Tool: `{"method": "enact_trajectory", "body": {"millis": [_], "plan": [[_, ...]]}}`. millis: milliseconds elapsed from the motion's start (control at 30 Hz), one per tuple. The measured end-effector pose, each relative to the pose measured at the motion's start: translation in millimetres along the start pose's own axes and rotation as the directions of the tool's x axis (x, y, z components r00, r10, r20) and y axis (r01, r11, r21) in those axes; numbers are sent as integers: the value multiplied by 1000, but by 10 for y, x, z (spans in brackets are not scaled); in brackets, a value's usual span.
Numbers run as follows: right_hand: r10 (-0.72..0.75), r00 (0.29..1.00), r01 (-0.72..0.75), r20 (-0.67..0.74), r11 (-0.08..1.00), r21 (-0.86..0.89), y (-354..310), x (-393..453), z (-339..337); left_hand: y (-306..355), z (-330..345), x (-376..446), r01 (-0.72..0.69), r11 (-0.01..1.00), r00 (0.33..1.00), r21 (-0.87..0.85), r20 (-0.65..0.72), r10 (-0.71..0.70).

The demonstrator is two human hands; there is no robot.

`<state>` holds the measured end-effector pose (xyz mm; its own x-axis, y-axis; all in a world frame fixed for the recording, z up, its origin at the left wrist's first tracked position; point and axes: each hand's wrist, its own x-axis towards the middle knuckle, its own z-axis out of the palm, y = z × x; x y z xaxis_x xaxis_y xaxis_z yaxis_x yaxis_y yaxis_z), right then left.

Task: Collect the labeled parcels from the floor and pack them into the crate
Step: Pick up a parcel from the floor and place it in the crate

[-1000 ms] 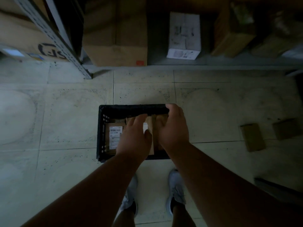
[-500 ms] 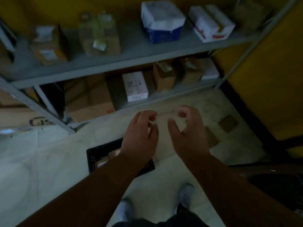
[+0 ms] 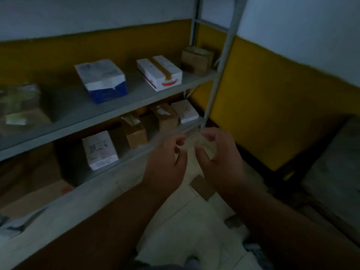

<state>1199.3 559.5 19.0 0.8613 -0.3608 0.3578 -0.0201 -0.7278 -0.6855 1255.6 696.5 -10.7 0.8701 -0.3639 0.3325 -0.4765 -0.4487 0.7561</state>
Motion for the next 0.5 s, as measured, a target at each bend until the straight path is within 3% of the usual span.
{"method": "enact_trajectory", "body": {"millis": [233, 500], "plan": [[189, 981, -189, -41, 982, 3, 911, 330, -316, 120, 950, 570, -20, 999, 986, -25, 167, 23], [435, 880, -455, -192, 888, -73, 2174, 1064, 127, -495, 2203, 1602, -41, 998, 950, -55, 306, 56]]}}
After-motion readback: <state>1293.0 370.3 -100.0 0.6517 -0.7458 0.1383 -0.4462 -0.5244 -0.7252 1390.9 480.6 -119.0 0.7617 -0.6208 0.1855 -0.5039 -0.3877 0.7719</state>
